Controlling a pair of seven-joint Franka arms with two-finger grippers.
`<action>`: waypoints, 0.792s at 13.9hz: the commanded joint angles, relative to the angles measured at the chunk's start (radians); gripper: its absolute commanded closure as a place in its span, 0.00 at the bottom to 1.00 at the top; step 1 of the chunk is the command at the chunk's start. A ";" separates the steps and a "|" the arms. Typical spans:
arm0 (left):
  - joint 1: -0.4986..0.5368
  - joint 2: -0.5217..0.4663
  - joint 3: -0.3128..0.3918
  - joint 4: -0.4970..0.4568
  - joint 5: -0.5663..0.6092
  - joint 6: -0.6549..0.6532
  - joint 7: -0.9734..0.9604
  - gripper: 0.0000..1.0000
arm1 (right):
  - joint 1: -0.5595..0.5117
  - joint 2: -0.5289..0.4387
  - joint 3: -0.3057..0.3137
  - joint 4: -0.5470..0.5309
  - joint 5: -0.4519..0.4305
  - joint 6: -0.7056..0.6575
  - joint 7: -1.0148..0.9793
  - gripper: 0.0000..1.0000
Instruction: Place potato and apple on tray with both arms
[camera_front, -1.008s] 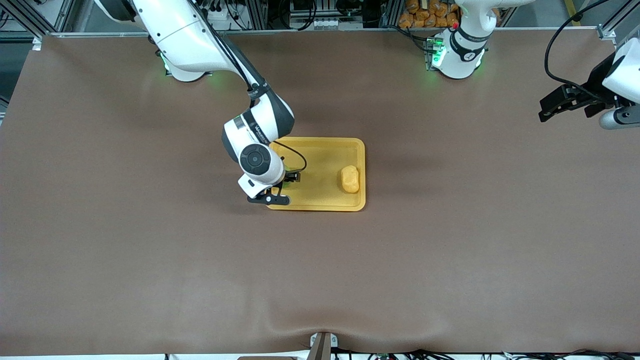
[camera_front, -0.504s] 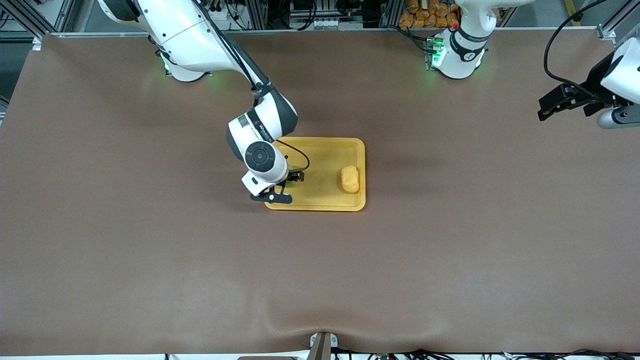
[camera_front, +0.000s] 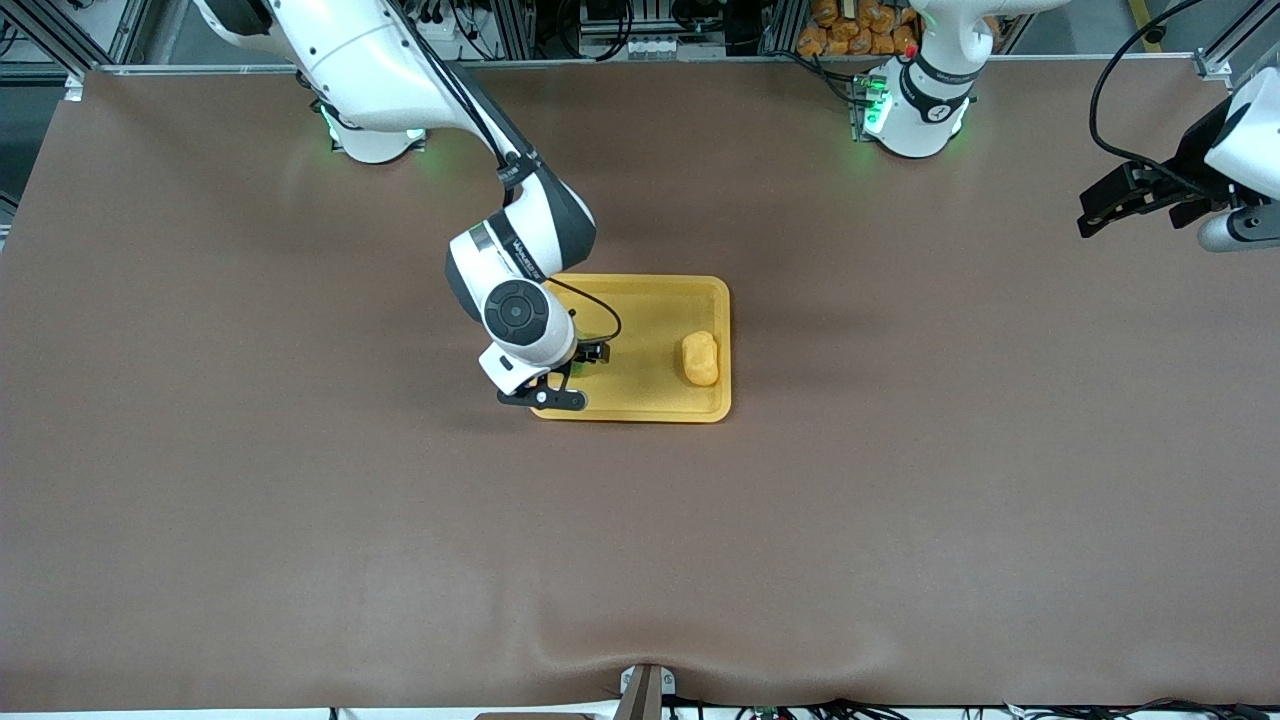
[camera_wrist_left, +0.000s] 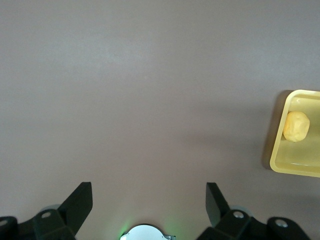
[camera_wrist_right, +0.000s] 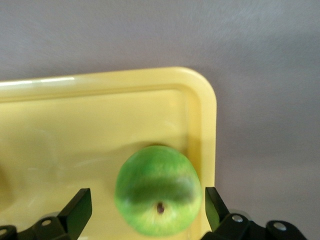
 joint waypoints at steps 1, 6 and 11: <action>-0.001 -0.028 0.008 -0.020 -0.017 -0.005 0.004 0.00 | -0.036 -0.009 0.004 0.094 0.014 -0.112 0.010 0.00; -0.001 -0.026 0.008 -0.017 -0.017 -0.007 0.004 0.00 | -0.128 -0.031 0.004 0.238 0.005 -0.254 -0.004 0.00; -0.005 -0.029 0.005 -0.012 -0.045 -0.007 -0.002 0.00 | -0.220 -0.034 0.001 0.348 -0.001 -0.412 -0.008 0.00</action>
